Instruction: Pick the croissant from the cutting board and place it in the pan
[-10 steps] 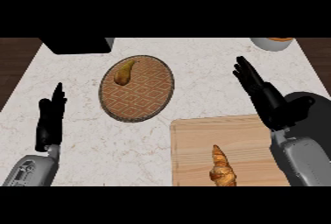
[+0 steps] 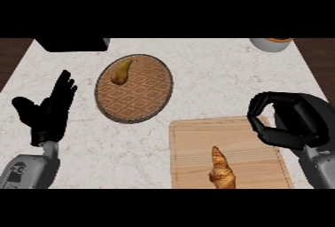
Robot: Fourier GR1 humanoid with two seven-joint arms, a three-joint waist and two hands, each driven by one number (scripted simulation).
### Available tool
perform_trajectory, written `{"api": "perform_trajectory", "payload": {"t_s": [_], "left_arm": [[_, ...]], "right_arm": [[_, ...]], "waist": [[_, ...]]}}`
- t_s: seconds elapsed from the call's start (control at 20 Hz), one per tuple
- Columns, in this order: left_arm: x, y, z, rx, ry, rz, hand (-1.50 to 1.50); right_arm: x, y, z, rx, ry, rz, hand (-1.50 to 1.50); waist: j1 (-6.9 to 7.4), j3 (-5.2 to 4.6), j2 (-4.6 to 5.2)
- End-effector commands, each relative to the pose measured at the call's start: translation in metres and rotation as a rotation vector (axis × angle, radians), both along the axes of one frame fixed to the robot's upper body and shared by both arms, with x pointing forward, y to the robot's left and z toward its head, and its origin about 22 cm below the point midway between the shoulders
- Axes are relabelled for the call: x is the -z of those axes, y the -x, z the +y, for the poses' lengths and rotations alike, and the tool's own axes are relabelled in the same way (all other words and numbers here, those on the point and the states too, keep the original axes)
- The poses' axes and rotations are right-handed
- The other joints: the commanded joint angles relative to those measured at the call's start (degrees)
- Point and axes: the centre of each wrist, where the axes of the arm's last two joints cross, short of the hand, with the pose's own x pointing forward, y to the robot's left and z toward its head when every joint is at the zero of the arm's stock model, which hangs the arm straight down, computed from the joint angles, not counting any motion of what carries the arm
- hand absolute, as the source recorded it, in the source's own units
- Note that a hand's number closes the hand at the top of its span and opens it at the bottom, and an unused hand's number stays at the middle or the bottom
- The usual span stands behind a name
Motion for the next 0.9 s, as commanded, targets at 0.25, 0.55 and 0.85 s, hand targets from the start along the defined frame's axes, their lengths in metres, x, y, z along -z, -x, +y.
{"api": "perform_trajectory", "payload": {"t_s": [0.25, 0.55, 0.85], "left_arm": [[-0.002, 0.013, 0.002, 0.058, 0.08, -0.009, 0.0], [-0.021, 0.023, -0.001, 0.081, 0.081, -0.03, 0.0], [-0.018, 0.008, 0.005, 0.087, 0.08, -0.018, 0.0]], "right_arm": [[0.021, 0.072, -0.107, 0.061, 0.329, -0.176, -1.5], [-0.021, 0.058, -0.099, -0.014, 0.48, -0.274, -1.5], [-0.048, 0.062, -0.045, -0.096, 0.751, -0.299, -1.5]], "waist": [[0.03, -0.23, 0.38], [1.19, -0.28, 0.37], [0.91, -0.41, 0.4]]}}
